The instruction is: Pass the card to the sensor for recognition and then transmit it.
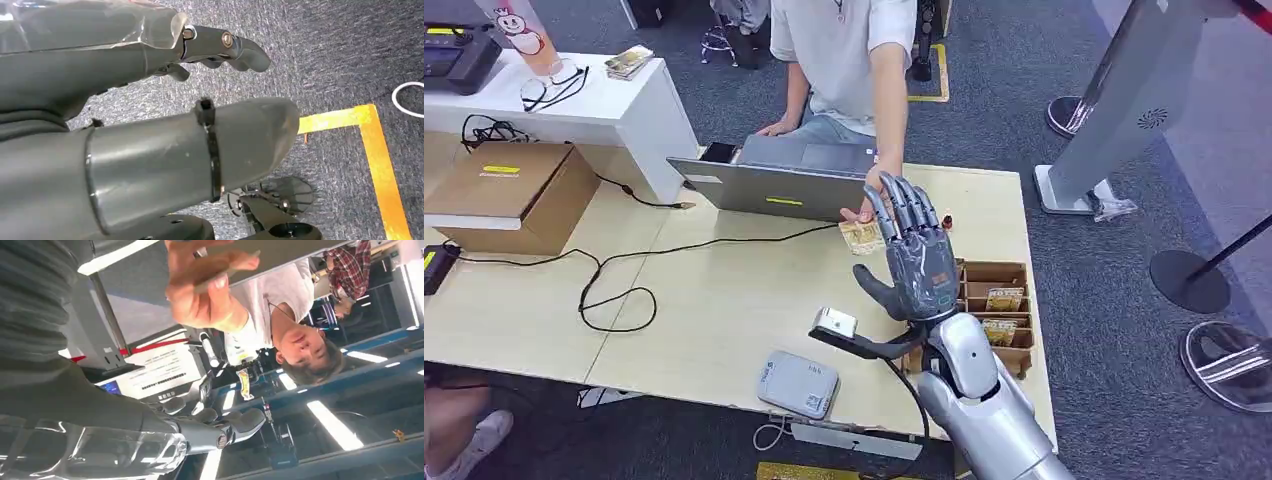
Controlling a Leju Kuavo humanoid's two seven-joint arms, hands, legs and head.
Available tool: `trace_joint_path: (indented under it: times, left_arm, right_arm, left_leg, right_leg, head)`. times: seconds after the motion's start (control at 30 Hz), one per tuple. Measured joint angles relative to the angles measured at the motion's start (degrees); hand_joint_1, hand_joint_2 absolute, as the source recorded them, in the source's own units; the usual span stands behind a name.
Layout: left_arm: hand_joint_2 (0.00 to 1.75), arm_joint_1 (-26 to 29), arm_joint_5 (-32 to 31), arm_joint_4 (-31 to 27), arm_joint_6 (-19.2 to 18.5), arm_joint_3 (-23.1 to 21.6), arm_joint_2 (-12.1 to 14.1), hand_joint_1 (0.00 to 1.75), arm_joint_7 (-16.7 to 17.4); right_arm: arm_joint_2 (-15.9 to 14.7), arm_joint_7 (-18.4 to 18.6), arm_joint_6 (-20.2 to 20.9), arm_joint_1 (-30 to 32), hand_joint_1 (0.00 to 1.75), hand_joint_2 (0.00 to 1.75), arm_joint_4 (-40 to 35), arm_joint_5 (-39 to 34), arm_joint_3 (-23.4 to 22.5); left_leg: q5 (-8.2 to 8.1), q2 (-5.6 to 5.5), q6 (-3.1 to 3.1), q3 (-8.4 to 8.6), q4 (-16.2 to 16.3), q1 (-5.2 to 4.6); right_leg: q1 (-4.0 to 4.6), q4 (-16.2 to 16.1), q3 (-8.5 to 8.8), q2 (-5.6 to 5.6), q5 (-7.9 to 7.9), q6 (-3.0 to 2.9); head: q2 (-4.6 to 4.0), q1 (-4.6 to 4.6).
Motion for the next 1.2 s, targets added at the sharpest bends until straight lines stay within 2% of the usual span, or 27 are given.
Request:
trace_joint_path:
  times: [0.47, 0.5, 0.53, 1.2]
  left_arm:
    - [0.0, 0.01, 0.17, 0.0, 0.04, -0.02, 0.0, 0.0, 0.0]
    - [0.0, 0.01, 0.2, 0.0, 0.04, -0.02, 0.0, 0.0, 0.0]
    - [0.0, 0.01, 0.2, 0.0, 0.04, -0.04, 0.0, 0.0, 0.0]
    - [0.0, 0.03, 0.28, 0.0, 0.04, -0.04, 0.0, 0.0, -0.17]
  right_arm:
    - [0.0, 0.63, 0.35, 0.11, 0.0, 1.75, 0.0, 2.03, 0.0]
    - [0.0, 0.74, 0.39, 0.12, 1.08, 1.75, 0.0, 2.03, 0.0]
    - [0.0, 0.85, 0.39, 0.14, 1.75, 1.75, 0.0, 2.03, 0.0]
    - [0.0, 0.94, 1.31, 0.32, 1.75, 1.75, -0.15, 2.05, 0.0]
  left_leg:
    - [0.0, 0.0, 0.0, 0.0, 0.0, 0.0]
    - [0.0, 0.0, 0.0, 0.0, 0.0, 0.0]
    - [0.0, 0.0, 0.0, 0.0, 0.0, 0.0]
    - [0.0, 0.0, 0.0, 0.0, 0.0, 0.0]
  right_leg:
    - [0.0, 0.0, 0.0, 0.0, 0.0, 0.0]
    - [0.0, 0.0, 0.0, 0.0, 0.0, 0.0]
    - [0.0, 0.0, 0.0, 0.0, 0.0, 0.0]
    - [0.0, 0.0, 0.0, 0.0, 0.0, 0.0]
  head:
    - [0.0, -0.02]
    - [0.0, -0.02]
    - [0.0, -0.02]
    - [0.0, -0.02]
